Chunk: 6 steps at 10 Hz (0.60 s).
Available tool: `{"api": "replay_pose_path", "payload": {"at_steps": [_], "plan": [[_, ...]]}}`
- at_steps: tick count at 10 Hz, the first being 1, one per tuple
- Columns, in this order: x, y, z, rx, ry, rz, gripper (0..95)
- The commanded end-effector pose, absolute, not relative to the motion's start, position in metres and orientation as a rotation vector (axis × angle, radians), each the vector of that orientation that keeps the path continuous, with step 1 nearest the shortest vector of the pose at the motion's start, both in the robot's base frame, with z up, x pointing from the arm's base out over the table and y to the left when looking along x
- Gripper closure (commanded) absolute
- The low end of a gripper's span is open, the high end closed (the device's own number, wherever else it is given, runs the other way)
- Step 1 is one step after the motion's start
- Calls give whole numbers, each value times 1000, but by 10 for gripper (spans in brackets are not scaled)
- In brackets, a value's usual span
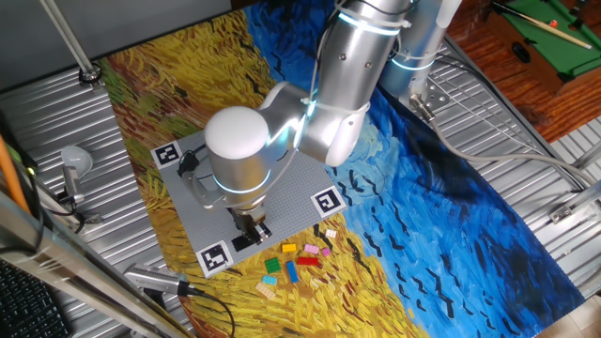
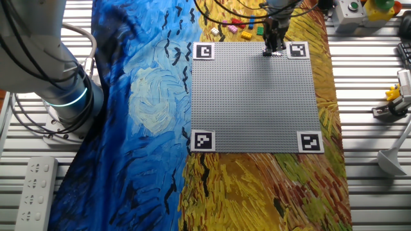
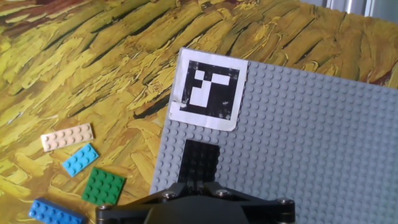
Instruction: Stack small Lego blocks randomly, one at a time
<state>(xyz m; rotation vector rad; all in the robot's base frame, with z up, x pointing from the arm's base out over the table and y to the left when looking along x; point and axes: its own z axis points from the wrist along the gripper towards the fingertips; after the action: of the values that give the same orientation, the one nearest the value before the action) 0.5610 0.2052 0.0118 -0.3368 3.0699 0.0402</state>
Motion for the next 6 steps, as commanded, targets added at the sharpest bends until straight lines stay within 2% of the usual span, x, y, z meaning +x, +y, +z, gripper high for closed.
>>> {"api": "replay_pose_path", "payload": {"at_steps": [1, 6], "plan": [[563, 205, 12, -337, 3077, 43, 950], [574, 207, 22, -326, 3090, 41, 950]]}}
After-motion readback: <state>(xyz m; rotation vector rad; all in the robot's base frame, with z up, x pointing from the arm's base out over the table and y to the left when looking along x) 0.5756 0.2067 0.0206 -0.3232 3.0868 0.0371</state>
